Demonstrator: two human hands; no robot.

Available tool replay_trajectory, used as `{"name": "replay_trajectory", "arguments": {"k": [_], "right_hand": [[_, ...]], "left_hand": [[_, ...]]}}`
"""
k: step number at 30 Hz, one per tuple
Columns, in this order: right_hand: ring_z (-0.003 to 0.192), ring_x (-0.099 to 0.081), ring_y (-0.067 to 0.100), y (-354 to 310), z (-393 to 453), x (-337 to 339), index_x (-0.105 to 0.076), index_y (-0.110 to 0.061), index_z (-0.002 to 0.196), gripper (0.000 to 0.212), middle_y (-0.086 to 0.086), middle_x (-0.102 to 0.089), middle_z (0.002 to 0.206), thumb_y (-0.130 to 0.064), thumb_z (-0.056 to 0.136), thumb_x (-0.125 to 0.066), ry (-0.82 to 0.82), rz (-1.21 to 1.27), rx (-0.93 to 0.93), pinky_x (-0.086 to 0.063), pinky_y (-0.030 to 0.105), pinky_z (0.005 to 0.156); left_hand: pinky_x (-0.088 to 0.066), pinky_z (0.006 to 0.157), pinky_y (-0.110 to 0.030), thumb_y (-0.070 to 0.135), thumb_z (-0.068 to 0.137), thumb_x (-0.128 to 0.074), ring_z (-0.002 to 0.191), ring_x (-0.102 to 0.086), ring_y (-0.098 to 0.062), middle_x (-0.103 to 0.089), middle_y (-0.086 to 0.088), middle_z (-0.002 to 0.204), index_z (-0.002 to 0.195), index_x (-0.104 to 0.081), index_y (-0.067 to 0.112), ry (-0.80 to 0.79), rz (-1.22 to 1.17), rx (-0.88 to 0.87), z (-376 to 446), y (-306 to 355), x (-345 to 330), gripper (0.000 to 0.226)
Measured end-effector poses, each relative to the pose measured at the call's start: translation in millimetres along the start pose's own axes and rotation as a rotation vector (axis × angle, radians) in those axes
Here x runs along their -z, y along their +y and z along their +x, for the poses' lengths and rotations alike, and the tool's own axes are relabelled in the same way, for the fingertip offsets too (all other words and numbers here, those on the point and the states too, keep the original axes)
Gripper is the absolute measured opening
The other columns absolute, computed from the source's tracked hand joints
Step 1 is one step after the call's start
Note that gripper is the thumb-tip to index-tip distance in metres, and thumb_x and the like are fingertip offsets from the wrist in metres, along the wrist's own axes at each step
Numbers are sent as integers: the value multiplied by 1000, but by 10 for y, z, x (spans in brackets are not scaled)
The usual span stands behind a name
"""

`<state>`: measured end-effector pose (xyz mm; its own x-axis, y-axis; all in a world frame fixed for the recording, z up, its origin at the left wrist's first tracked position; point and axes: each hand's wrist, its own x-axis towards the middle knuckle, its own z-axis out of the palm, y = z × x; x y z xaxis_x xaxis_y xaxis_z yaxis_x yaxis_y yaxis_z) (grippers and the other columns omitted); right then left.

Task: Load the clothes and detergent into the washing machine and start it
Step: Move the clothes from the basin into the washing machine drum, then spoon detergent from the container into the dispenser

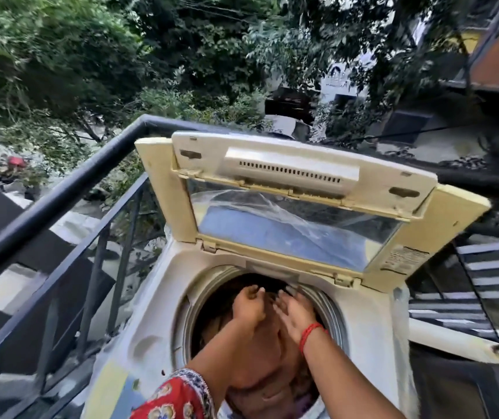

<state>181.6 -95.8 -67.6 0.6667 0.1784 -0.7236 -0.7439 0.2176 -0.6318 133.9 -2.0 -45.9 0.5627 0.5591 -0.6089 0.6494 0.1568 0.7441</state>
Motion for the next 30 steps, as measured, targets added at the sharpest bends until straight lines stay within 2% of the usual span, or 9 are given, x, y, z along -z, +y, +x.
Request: {"name": "replay_trajectory", "arguments": {"k": [2, 4, 6, 8, 12, 14, 18, 23, 30], "right_hand": [[80, -61, 18, -69, 74, -76, -54, -11, 102, 21, 9, -61, 86, 5, 96, -43, 18, 285, -36, -52, 32, 79], [65, -68, 13, -133, 152, -112, -55, -10, 89, 23, 4, -68, 69, 3, 98, -37, 11, 473, -67, -58, 27, 66], [49, -67, 11, -180, 189, -142, -55, -10, 82, 26, 2, -67, 53, -3, 98, -37, 35, 621, -87, -58, 26, 52], [46, -65, 12, -181, 168, -182, -55, -10, 79, 27, 3, -65, 50, -6, 99, -38, 50, 706, -77, -58, 28, 50], [49, -67, 16, -143, 54, -251, -56, -9, 79, 27, 5, -67, 54, -7, 98, -38, 83, 770, -61, -57, 27, 51], [55, -67, 16, -124, 14, -274, -57, -10, 82, 24, 5, -68, 56, -11, 99, -40, 107, 761, -41, -57, 25, 52], [78, -57, 17, -78, -17, -312, -58, -9, 87, 20, 6, -68, 64, -14, 100, -44, 161, 729, -20, -57, 24, 51], [77, -56, 17, 26, -105, -293, -58, -7, 86, 20, 9, -61, 75, -11, 99, -44, 199, 708, -45, -57, 24, 51], [84, -58, 21, 228, -264, -207, -59, -2, 96, 16, 13, -60, 88, -9, 99, -44, 200, 702, -52, -58, 28, 55]], "left_hand": [[-51, 62, -28, 23, 98, -52, 81, -60, -15, -65, -10, 100, 120, -55, 13, -129, -417, 184, 101, 24, -109, 25], [-50, 76, -33, 21, 101, -44, 96, -60, -19, -61, -13, 111, 121, -52, 8, -136, -697, 200, 177, 107, -144, 25], [-47, 90, -38, 24, 102, -38, 120, -54, -30, -54, -19, 129, 130, -46, 1, -109, -884, 184, 271, 174, -151, 37], [-43, 96, -36, 32, 101, -38, 129, -48, -31, -50, -19, 138, 134, -45, 1, -137, -965, 229, 343, 188, -138, 46], [-45, 93, -33, 49, 94, -45, 128, -47, -23, -51, -9, 135, 132, -48, 7, -255, -952, 335, 410, 160, -90, 56], [-49, 85, -30, 52, 90, -50, 118, -51, -19, -51, -7, 130, 127, -51, 9, -299, -931, 363, 434, 169, -61, 57], [-52, 81, -31, 42, 88, -62, 104, -56, -17, -60, -5, 110, 122, -56, 6, -294, -857, 353, 453, 140, -40, 51], [-56, 68, -26, 41, 90, -60, 87, -61, -12, -65, -4, 98, 113, -60, 8, -302, -772, 311, 348, 40, 43, 40], [-55, 77, -28, 37, 91, -61, 92, -62, -15, -64, -6, 107, 115, -57, 6, -302, -690, 325, 205, -231, 195, 40]]}}
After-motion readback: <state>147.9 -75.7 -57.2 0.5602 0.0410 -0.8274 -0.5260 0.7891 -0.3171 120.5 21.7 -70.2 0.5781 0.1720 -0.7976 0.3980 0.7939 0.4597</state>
